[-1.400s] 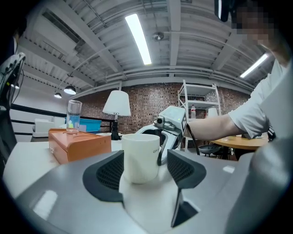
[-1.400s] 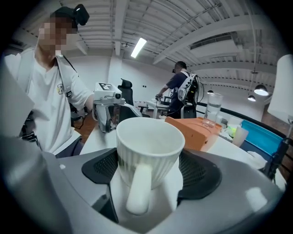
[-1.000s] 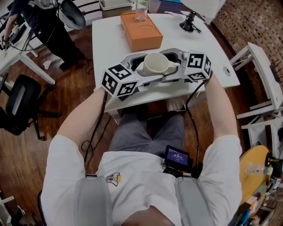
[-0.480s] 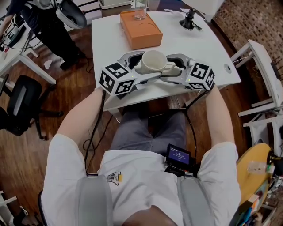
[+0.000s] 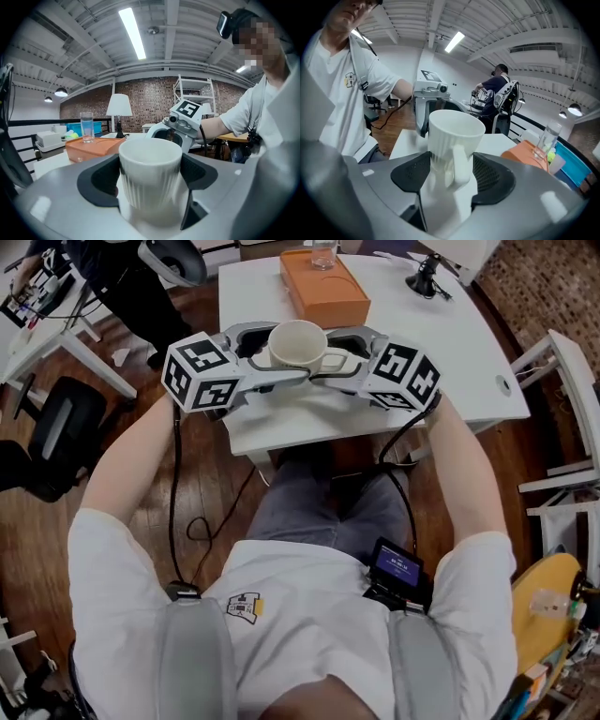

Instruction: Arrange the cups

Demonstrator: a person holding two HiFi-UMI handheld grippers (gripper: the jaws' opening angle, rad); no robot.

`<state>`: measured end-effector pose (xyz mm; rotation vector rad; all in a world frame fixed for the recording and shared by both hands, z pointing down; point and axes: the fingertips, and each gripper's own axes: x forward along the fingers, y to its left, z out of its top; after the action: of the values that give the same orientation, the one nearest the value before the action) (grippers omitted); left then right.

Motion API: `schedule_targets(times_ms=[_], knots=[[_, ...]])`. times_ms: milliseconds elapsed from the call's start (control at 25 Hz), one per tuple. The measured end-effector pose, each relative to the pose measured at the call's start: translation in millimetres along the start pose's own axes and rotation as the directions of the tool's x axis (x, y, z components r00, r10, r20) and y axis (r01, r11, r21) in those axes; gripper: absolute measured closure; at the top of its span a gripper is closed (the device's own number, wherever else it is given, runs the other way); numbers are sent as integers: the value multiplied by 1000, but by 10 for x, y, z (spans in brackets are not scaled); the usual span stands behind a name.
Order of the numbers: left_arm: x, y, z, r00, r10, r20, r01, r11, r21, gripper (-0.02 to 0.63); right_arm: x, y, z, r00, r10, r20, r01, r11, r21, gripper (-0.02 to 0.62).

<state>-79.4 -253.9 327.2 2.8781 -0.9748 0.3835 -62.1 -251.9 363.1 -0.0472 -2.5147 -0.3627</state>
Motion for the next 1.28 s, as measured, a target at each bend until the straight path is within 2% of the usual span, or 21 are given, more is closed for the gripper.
schedule_targets(times_ms=[200, 320, 480, 640, 840, 1080, 1280], knots=[[-523, 328, 112, 998, 55, -4, -54, 996, 70, 204, 409, -100, 499, 1000, -20, 14, 20, 1000, -4, 313], [-713, 523, 148, 996, 83, 14, -84, 990, 109, 204, 589, -214, 689, 999, -51, -21, 50, 998, -28, 314], [-794, 671, 160, 993, 108, 48, -112, 989, 96, 204, 685, -302, 767, 996, -62, -66, 59, 997, -47, 319], [-616, 617, 234, 991, 98, 91, -105, 992, 75, 204, 511, -341, 643, 996, -57, -63, 56, 998, -18, 325], [-231, 447, 261, 988, 39, 149, -42, 999, 18, 204, 190, -354, 339, 996, -55, -70, 57, 998, 17, 323], [254, 236, 83, 989, -14, 145, 19, 999, -38, 204, -30, -289, -168, 993, -49, -110, 58, 995, 84, 316], [401, 191, -39, 990, -23, 136, 33, 997, -68, 204, -53, -263, -351, 990, -30, -140, 43, 995, 94, 313]])
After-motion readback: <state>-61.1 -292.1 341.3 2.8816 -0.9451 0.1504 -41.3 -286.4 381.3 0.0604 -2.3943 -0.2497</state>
